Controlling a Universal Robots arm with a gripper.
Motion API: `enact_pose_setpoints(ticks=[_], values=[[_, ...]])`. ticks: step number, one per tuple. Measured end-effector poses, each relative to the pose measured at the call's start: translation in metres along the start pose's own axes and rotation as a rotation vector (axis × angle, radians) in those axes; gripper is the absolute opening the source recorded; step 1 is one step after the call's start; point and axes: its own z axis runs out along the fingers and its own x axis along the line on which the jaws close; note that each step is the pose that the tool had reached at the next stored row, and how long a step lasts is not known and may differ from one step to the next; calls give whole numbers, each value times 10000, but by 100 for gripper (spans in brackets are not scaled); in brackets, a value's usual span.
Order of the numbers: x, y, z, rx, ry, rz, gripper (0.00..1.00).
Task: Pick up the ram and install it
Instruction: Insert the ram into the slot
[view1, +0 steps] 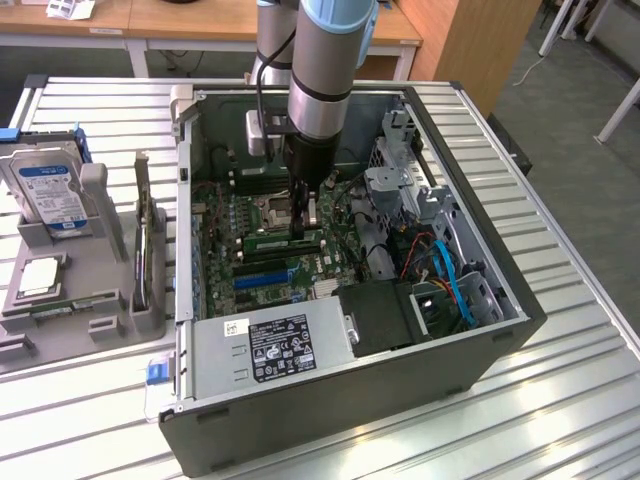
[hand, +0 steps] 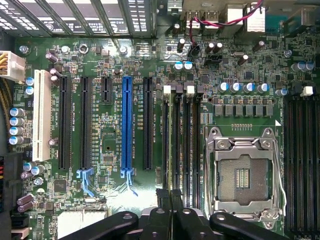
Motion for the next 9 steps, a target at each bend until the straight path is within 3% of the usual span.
enact_pose_setpoints(ticks=[9], values=[[0,-1,0,-1,-12,-43,12]])
